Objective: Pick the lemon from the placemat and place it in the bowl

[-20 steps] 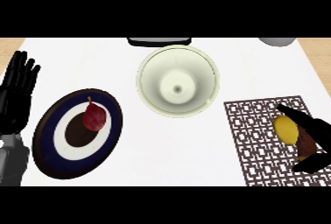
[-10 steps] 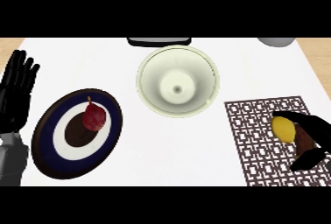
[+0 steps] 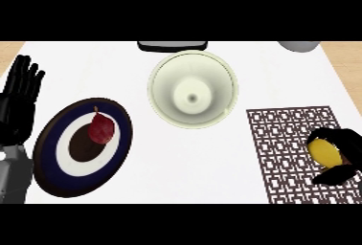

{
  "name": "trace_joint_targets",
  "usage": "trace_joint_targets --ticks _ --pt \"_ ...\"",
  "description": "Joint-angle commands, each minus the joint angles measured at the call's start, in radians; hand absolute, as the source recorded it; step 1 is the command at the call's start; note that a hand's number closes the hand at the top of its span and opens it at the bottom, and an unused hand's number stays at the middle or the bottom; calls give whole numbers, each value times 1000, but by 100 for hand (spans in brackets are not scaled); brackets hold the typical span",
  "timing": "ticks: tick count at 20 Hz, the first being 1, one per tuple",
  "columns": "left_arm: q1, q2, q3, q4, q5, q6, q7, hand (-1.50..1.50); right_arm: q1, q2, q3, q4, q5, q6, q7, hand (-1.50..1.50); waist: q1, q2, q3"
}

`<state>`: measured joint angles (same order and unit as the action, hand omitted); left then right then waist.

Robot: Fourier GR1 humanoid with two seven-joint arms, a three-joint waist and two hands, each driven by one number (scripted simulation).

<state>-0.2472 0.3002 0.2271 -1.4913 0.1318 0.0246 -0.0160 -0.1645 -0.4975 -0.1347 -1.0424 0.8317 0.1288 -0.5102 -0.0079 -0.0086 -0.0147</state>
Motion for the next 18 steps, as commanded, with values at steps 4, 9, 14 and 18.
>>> trace_joint_targets --ticks 4,9,14,18 --pt "24 33 43 2 -8 21 9 0 228 -33 -140 12 63 -37 416 150 -89 -6 5" --pt "60 22 42 -10 -4 9 -17 0 366 41 -140 -286 83 -62 599 150 -52 -6 6" --pt "67 43 57 -44 28 -17 19 0 524 74 -161 -654 137 -53 789 150 -42 -5 7" --pt "59 22 41 -22 13 -7 4 0 618 102 -186 -1012 91 44 878 150 -49 -3 7"
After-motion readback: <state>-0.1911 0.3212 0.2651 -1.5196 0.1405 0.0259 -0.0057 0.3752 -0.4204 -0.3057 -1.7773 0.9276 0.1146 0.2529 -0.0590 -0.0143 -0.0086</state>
